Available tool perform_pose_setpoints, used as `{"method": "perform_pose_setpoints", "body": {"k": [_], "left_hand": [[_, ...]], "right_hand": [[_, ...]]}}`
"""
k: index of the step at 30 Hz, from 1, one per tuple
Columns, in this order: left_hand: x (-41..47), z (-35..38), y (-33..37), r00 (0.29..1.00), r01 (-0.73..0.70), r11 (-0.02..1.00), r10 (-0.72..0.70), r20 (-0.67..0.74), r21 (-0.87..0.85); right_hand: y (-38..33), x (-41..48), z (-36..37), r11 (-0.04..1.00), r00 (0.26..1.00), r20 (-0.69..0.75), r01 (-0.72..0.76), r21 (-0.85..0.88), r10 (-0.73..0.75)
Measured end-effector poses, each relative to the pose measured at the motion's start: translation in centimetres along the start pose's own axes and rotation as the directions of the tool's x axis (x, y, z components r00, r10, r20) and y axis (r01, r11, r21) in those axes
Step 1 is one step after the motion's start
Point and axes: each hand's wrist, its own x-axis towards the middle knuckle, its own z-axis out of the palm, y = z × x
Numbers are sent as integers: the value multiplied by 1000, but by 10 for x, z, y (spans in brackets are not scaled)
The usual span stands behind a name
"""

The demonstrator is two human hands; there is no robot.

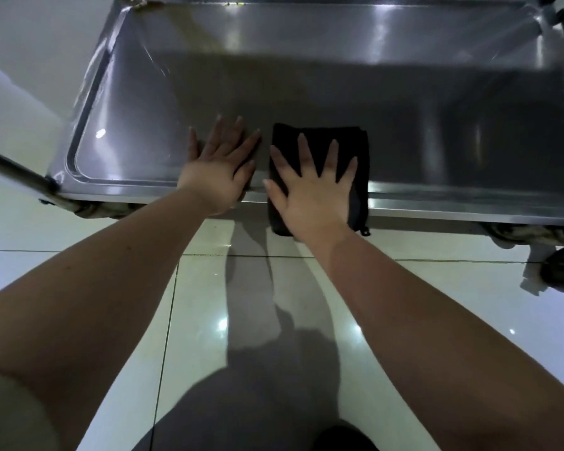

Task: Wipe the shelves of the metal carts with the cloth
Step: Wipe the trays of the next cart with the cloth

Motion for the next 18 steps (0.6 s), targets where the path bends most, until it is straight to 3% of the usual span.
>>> {"method": "perform_pose_setpoints", "body": {"k": [3, 9, 13, 18], "left_hand": [[1, 1, -2, 1000, 5, 1000, -5, 18, -25], [3, 4, 1, 1000, -7, 1000, 7, 10, -25], [5, 3, 3, 1000, 0, 1000, 0, 21, -12], [4, 4, 2, 999, 5, 1000, -4, 32, -15]], "right_hand": [[49, -9, -1, 999, 998, -59, 37, -10, -38], [157, -37, 2, 978, 965, -161, -199, 54, 205], [121, -31, -1, 963, 953, -141, -260, 75, 268], [8, -8, -5, 994, 994, -2, -106, 25, 106]]}}
